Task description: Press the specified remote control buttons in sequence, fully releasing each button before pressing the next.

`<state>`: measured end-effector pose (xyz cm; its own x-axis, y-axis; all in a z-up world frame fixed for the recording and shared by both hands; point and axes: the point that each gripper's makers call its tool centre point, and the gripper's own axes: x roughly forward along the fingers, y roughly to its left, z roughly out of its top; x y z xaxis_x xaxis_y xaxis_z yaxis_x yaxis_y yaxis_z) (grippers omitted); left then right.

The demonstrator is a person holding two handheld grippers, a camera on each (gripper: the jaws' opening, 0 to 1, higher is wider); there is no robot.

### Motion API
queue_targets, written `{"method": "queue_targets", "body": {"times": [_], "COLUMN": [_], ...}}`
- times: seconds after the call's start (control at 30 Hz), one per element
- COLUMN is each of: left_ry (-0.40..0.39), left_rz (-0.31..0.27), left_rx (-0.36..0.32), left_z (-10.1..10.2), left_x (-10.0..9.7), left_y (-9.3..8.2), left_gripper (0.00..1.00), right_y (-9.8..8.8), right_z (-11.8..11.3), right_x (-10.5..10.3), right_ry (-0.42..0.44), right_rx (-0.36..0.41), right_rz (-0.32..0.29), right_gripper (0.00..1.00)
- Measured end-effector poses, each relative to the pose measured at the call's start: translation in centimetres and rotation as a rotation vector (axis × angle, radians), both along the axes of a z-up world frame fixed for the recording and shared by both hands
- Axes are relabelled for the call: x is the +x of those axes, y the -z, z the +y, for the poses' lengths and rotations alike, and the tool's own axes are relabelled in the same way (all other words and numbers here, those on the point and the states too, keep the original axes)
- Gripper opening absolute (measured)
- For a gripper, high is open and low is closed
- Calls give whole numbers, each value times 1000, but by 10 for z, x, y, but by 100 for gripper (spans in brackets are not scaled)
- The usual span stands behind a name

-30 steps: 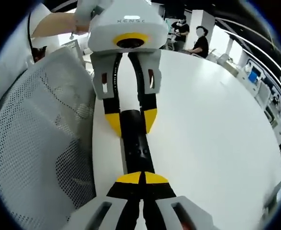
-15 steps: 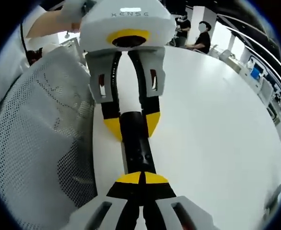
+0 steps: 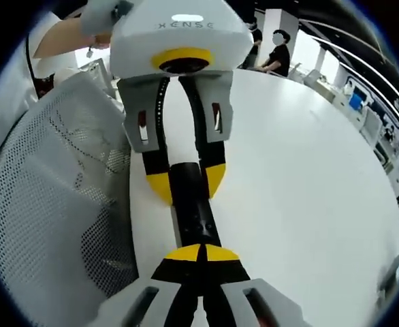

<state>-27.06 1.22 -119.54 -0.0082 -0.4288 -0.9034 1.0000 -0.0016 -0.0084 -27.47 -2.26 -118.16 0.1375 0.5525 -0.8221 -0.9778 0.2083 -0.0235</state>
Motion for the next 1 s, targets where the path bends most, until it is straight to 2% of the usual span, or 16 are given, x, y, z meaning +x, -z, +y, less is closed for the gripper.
{"method": "queue_targets", "body": {"times": [0.13,0.2,0.5,0.6,0.7,0.8,0.93,1.0], "left_ry": [1,-3,4,3,-5,-9,-14,-21], "left_rz": [1,1,3,5,8,12,10,9], "left_rx": [-4,-15,-17,-28,-38,-34,-29,-32], "left_z": [2,2,2,2,2,2,2,2], "left_x": [0,0,0,1,1,1,1,1], "left_y": [0,0,0,0,0,0,0,0], "left_gripper": [24,24,24,24,24,24,24,24], "right_y": [0,3,3,3,2,2,0,-1], "right_z": [4,5,5,5,5,4,5,9], "right_x": [2,2,3,4,6,5,2,-3], "right_ry": [-5,-10,-30,3,74,93,78,70], "right_rx": [-1,-10,-46,-32,13,32,17,37], "right_rz": [-13,0,-37,-36,-9,-19,-43,-6], "right_gripper": [0,0,0,0,0,0,0,0]}}
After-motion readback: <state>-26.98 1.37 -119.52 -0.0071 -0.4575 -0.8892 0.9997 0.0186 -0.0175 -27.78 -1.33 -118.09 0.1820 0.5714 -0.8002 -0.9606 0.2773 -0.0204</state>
